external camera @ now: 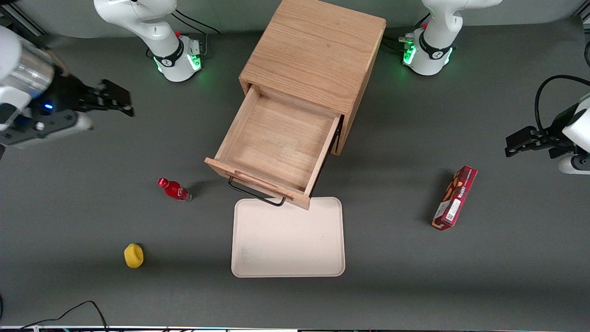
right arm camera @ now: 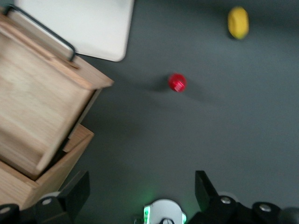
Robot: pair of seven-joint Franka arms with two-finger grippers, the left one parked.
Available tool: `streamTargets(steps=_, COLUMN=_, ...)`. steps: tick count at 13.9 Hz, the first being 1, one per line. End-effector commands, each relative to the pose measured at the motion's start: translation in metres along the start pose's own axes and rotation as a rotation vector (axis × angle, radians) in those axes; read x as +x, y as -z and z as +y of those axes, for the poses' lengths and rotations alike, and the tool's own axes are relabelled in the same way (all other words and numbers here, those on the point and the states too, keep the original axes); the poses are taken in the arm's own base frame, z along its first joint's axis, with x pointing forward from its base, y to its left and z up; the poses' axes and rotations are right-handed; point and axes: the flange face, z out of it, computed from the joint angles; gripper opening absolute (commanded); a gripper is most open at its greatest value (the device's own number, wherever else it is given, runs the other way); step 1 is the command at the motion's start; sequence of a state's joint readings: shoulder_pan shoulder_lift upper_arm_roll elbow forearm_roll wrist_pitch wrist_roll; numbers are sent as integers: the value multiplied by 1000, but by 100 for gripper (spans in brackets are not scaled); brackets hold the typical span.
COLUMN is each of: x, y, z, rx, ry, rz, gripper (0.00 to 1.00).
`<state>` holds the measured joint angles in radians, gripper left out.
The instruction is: Open upper drawer
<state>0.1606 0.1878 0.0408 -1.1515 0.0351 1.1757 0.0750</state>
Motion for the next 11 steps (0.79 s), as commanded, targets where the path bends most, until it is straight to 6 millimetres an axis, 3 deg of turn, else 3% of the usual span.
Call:
streamTargets(steps=1, x=-24, y=-40, z=-7, rx=-67, ry=-244, rz=-60, gripper=100)
streamTargets(steps=3, x=-38, y=-65, z=4, rx=-57, ry=-272, rz=-11, gripper=100)
streamTargets(steps=5, x=-53, y=-89, z=27, rx=-35, ry=-305, rz=38, gripper=100)
streamTargets(steps=6, x=-58, y=-96, z=49, rx=-20, ry=-321, rz=59, gripper=100)
streamTargets(steps=7, x=-61, y=-99, z=67, rx=-8, ry=-299, rz=65, gripper=100)
streamTargets(steps=11, x=-61, y=-93, z=99, rx=10, ry=-339, rz=71, gripper=100)
